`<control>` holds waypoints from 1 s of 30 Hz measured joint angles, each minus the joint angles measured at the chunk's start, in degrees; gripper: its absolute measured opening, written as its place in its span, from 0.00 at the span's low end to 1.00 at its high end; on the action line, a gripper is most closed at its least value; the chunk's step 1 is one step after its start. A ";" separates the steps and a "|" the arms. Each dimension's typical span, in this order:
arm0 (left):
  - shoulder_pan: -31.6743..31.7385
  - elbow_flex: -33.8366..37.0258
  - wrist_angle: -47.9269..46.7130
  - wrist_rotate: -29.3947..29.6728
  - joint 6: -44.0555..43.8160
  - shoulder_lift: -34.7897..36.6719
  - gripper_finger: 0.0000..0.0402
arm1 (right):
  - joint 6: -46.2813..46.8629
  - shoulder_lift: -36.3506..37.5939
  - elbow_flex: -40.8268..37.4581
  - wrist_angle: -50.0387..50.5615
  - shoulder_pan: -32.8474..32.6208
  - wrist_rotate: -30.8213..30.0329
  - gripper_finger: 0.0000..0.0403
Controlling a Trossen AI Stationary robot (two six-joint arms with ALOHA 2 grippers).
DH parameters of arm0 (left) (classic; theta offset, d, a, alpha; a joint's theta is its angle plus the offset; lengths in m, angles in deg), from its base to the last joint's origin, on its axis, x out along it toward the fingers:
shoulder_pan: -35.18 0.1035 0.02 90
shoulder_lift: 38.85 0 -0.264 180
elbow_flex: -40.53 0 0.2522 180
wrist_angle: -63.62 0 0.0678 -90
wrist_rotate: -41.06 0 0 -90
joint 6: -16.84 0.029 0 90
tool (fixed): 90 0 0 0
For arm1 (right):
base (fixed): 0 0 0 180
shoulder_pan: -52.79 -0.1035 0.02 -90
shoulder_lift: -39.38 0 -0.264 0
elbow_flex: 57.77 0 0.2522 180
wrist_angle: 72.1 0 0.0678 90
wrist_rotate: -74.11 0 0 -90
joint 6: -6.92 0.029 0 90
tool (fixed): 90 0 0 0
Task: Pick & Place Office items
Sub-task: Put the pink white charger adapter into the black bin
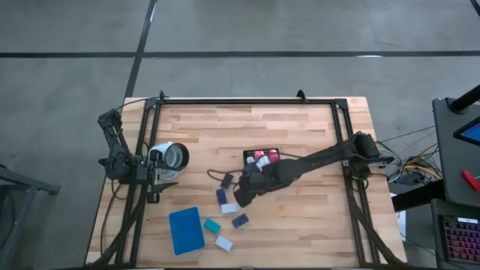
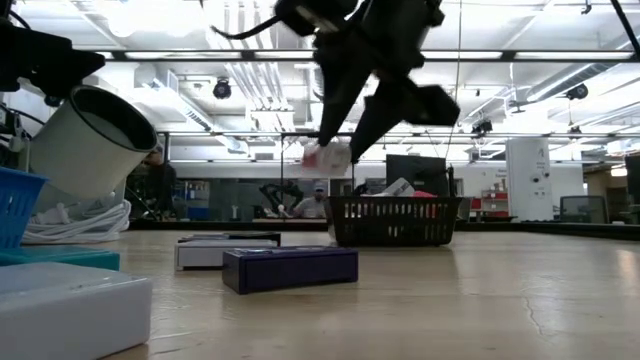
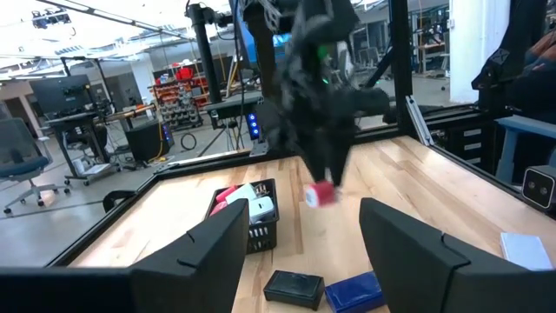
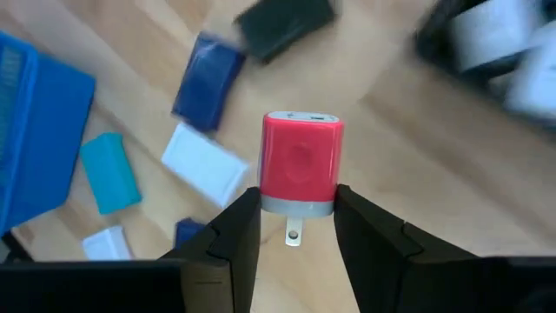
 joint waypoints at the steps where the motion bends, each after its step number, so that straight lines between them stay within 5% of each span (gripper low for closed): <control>1: 0.01 0.00 0.01 -0.01 0.00 0.00 0.56 | -0.12 0.83 -0.01 0.94 0.33 -0.68 0.33; 14: 0.00 0.01 0.00 0.00 -0.01 0.00 0.56 | -6.38 10.09 -0.08 8.03 8.69 -5.09 0.33; 20: -0.01 0.00 -0.01 -0.02 0.00 0.00 0.56 | -9.04 9.65 -0.51 7.81 12.17 -12.12 0.33; 30: 0.00 0.00 0.00 -0.02 0.01 -0.02 0.56 | -9.30 4.78 -3.37 7.77 13.15 -7.32 0.33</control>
